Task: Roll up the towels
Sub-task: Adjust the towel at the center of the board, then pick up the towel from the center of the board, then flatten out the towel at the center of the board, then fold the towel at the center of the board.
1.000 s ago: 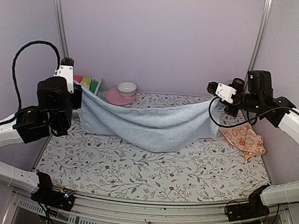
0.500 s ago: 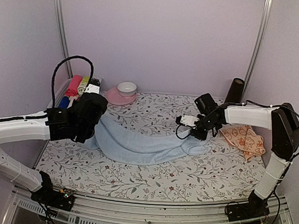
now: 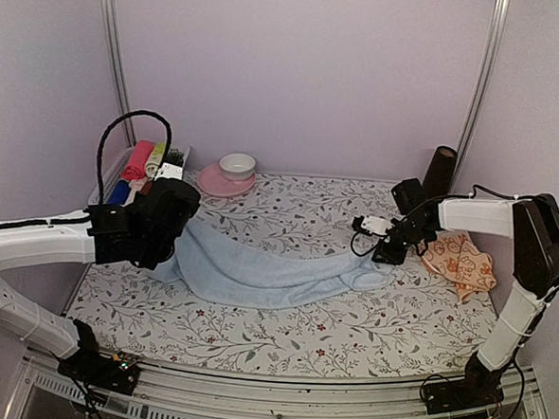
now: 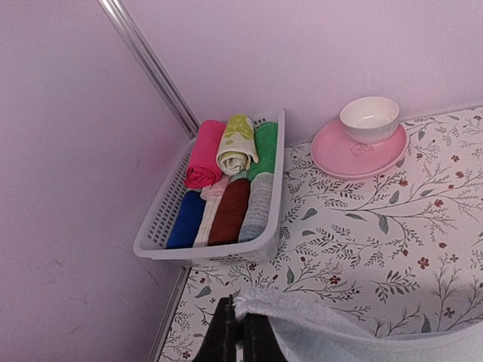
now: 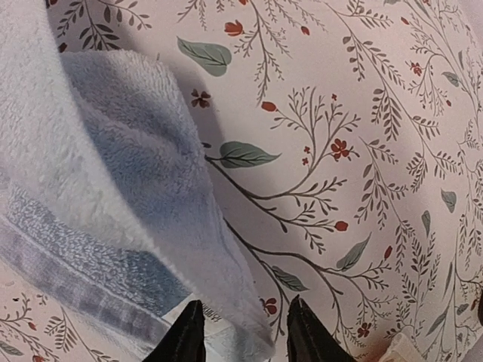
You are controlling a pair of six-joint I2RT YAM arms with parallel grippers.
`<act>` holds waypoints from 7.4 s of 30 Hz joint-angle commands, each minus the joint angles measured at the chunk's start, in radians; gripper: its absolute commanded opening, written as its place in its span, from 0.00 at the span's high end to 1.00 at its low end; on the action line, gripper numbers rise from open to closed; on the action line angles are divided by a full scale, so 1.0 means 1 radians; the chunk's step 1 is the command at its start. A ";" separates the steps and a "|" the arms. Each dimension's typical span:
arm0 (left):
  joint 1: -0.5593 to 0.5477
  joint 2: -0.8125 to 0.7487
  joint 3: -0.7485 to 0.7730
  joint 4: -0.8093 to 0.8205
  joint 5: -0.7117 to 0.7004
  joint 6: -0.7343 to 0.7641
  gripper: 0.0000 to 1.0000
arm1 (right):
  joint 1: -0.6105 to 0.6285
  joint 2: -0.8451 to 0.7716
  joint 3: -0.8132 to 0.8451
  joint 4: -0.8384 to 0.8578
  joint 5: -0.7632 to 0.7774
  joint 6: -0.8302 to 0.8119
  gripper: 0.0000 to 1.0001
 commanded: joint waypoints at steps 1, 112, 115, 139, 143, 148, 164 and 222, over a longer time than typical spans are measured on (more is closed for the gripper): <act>0.015 -0.031 -0.022 -0.008 0.003 -0.017 1.00 | -0.013 -0.036 -0.024 -0.051 -0.125 -0.049 0.60; 0.051 -0.042 -0.061 0.032 0.059 -0.004 1.00 | -0.367 0.317 0.247 -0.493 -0.673 -0.155 0.98; 0.053 -0.041 -0.057 0.035 0.069 -0.003 1.00 | -0.367 0.265 0.245 -0.435 -0.607 -0.102 0.98; -0.206 -0.372 0.028 0.386 -0.072 0.411 1.00 | -0.367 -0.877 0.032 -0.006 0.055 -0.086 0.98; -0.271 -0.414 -0.010 0.573 -0.120 0.573 1.00 | -0.367 -0.963 0.054 0.004 0.050 -0.051 0.98; -0.240 -0.371 -0.015 0.681 -0.112 0.648 1.00 | -0.367 -0.893 0.090 0.047 0.087 -0.003 0.98; 0.426 0.359 0.280 0.130 0.601 0.168 1.00 | -0.359 -0.102 0.119 0.255 0.070 0.003 0.98; 0.391 0.408 0.098 0.003 0.465 0.103 1.00 | -0.464 -0.582 -0.438 0.116 -0.104 -0.579 0.98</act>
